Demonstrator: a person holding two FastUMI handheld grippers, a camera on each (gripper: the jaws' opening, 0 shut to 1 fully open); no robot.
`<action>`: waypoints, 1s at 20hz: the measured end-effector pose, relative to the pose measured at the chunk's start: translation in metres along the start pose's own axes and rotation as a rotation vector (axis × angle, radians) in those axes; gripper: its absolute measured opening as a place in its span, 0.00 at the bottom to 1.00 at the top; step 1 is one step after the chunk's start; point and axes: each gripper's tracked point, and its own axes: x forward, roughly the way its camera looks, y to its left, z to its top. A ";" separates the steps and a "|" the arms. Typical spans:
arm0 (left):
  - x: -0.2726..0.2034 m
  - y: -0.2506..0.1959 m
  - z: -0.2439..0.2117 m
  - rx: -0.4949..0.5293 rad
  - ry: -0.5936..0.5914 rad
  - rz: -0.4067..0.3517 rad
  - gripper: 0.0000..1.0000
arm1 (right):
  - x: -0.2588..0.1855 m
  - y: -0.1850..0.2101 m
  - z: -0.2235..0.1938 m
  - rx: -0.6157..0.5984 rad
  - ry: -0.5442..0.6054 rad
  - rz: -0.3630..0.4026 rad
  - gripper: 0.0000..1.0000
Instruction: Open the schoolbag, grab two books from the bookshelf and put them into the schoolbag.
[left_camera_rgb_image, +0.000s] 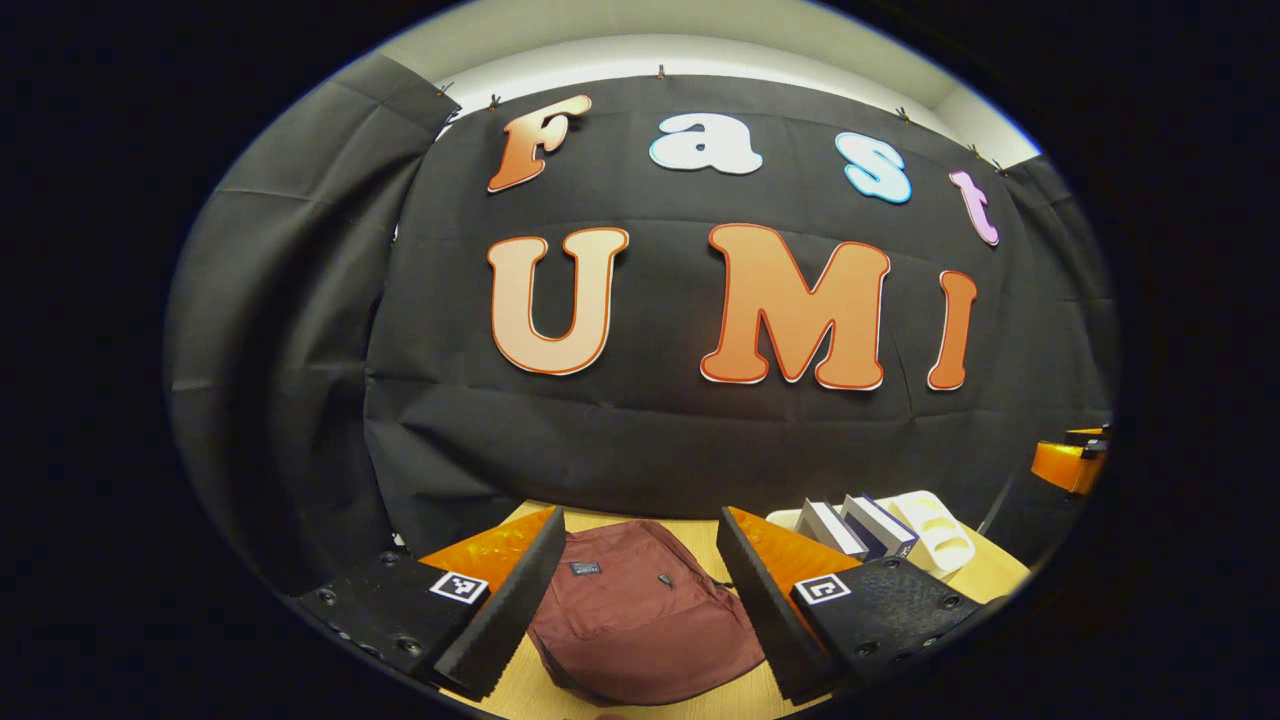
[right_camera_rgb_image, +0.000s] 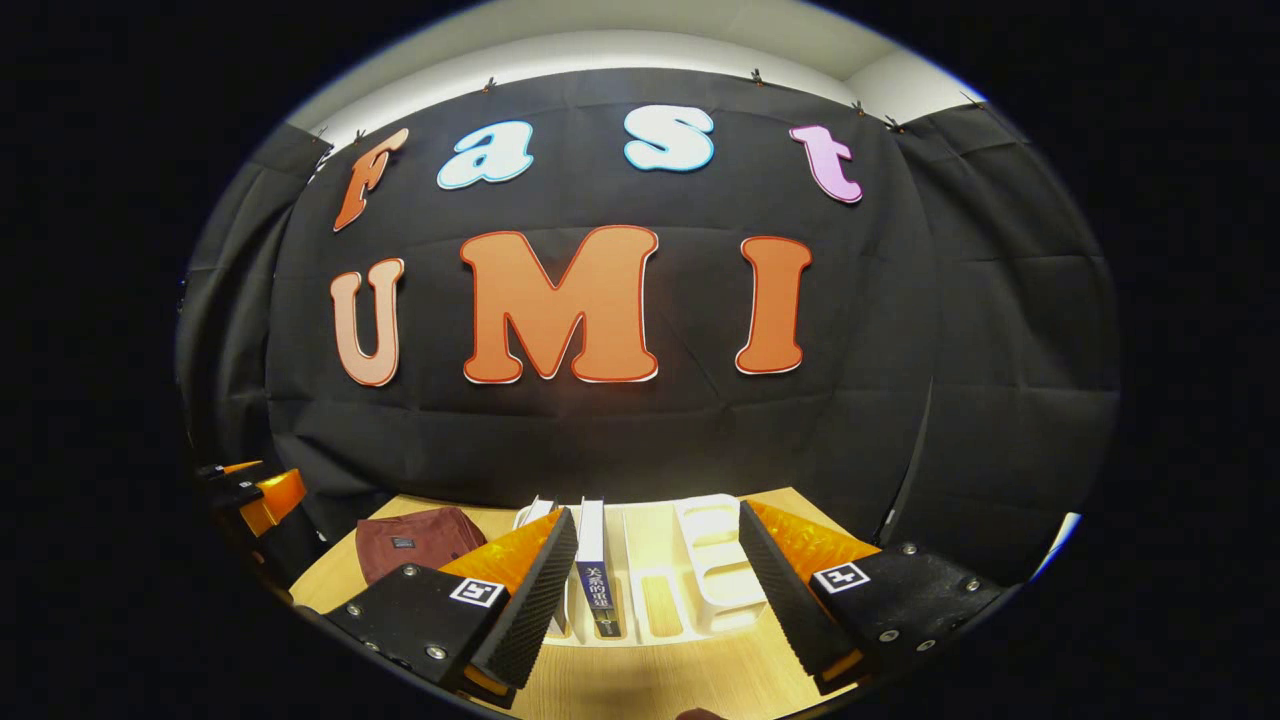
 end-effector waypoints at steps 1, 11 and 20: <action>-0.002 0.002 -0.002 -0.001 0.001 0.000 0.95 | 0.000 0.000 0.000 0.002 0.000 0.000 0.96; -0.010 0.004 0.005 0.016 -0.006 0.000 0.95 | -0.003 0.008 -0.004 0.006 0.007 0.021 0.96; -0.012 0.004 0.002 0.020 0.003 0.004 0.95 | -0.006 0.007 -0.004 0.019 0.011 0.023 0.96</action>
